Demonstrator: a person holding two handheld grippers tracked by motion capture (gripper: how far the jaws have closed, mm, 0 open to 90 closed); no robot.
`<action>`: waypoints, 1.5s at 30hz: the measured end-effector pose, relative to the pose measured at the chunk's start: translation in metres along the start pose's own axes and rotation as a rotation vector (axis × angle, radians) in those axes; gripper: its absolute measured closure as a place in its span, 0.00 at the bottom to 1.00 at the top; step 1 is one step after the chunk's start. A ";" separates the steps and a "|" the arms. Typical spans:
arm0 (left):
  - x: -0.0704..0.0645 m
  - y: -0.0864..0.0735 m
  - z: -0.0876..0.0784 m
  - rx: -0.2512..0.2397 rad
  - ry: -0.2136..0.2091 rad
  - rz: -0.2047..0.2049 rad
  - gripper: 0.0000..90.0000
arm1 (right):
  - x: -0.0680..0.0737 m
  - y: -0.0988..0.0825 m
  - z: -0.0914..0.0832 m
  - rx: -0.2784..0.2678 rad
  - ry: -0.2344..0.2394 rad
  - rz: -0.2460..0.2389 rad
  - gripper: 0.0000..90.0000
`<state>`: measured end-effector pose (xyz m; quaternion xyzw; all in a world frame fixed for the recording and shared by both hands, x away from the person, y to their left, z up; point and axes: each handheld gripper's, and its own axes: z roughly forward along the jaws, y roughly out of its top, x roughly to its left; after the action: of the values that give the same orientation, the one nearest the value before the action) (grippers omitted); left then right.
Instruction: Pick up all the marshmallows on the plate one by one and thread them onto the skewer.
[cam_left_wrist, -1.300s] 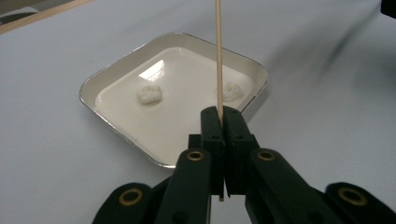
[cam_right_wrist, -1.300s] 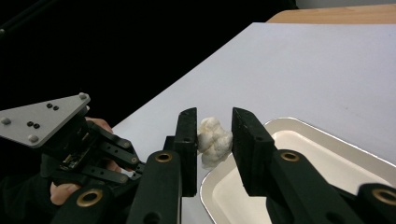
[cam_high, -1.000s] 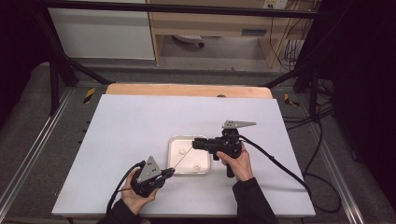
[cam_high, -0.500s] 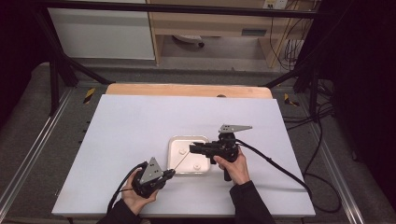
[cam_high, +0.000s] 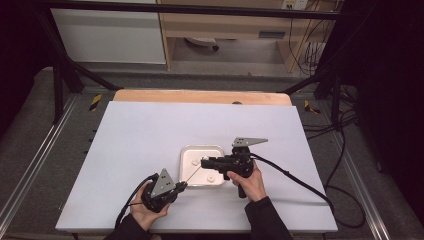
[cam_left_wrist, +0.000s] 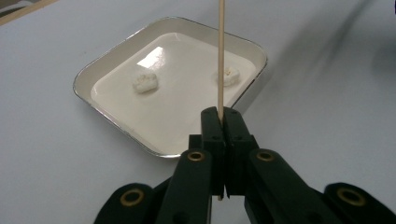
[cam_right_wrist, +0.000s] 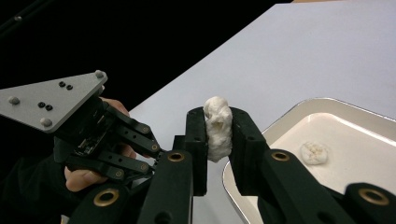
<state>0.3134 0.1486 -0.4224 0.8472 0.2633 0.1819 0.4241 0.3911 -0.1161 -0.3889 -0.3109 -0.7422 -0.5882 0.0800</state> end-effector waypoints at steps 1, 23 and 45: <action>0.000 0.000 0.000 0.000 0.000 0.001 0.99 | 0.000 0.000 0.000 0.002 -0.002 0.000 0.88; 0.003 0.000 -0.001 -0.039 -0.007 -0.021 0.99 | 0.005 0.001 -0.007 -0.040 -0.097 -0.053 0.47; -0.001 0.000 0.004 -0.012 -0.022 0.006 0.99 | 0.001 -0.004 -0.007 -0.085 -0.024 -0.021 0.89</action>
<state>0.3143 0.1458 -0.4250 0.8474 0.2552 0.1754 0.4313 0.3860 -0.1228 -0.3893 -0.3133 -0.7206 -0.6164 0.0516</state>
